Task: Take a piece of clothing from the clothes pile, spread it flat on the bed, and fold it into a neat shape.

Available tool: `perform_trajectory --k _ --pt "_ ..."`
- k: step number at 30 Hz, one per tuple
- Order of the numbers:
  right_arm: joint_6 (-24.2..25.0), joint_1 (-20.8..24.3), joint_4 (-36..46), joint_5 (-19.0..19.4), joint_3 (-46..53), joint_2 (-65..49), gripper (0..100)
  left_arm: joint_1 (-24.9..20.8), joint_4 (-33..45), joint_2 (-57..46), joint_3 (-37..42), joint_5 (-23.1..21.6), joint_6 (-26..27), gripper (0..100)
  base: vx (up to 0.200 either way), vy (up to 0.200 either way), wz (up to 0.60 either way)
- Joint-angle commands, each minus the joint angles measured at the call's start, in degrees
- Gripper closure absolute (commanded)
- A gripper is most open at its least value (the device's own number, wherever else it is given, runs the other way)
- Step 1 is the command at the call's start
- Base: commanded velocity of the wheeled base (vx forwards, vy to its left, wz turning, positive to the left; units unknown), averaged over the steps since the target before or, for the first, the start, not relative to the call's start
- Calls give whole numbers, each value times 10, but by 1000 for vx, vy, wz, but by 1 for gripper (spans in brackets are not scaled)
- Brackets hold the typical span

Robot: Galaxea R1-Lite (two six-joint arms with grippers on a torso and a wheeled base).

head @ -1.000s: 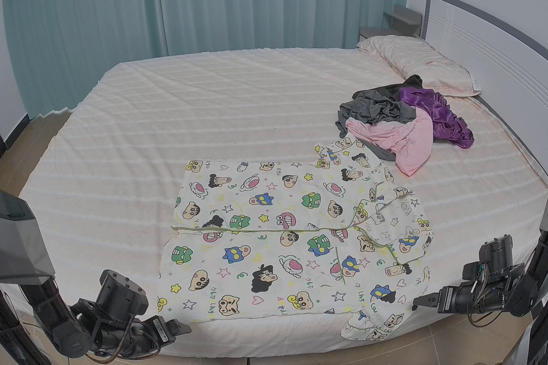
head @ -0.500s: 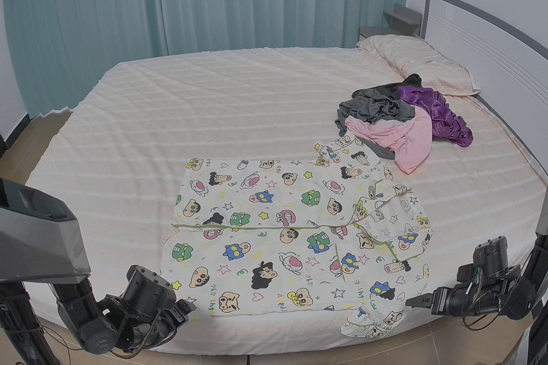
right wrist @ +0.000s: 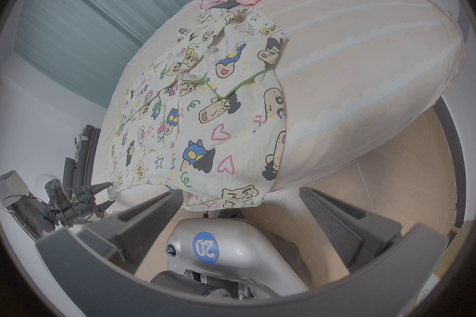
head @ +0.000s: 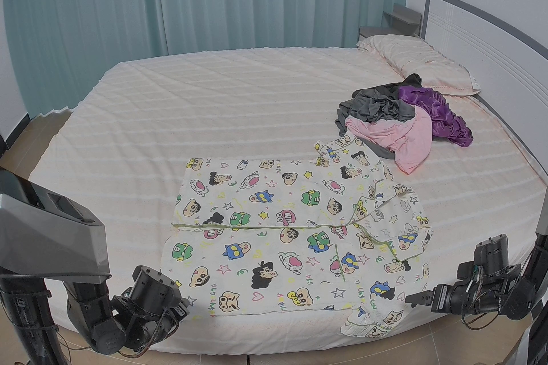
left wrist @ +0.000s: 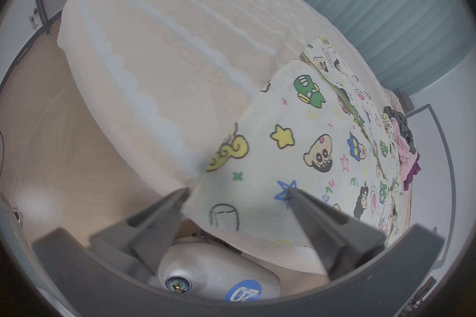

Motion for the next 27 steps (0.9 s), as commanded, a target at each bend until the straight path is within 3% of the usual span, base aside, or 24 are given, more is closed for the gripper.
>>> perform_trajectory --k 1,13,19,27 --pt "0 1 0 0 9 2 0 -4 -2 -7 17 2 0 100 0 0 0" --pt "-1 4 -1 0 9 12 0 5 -1 -94 35 8 3 100 0 0 0" --pt "-10 6 -4 -6 -11 53 0 17 -4 -116 18 8 32 100 0 0 0" --pt "-12 -1 -85 -8 -51 128 0 39 -2 -151 14 2 66 100 0 0 0"
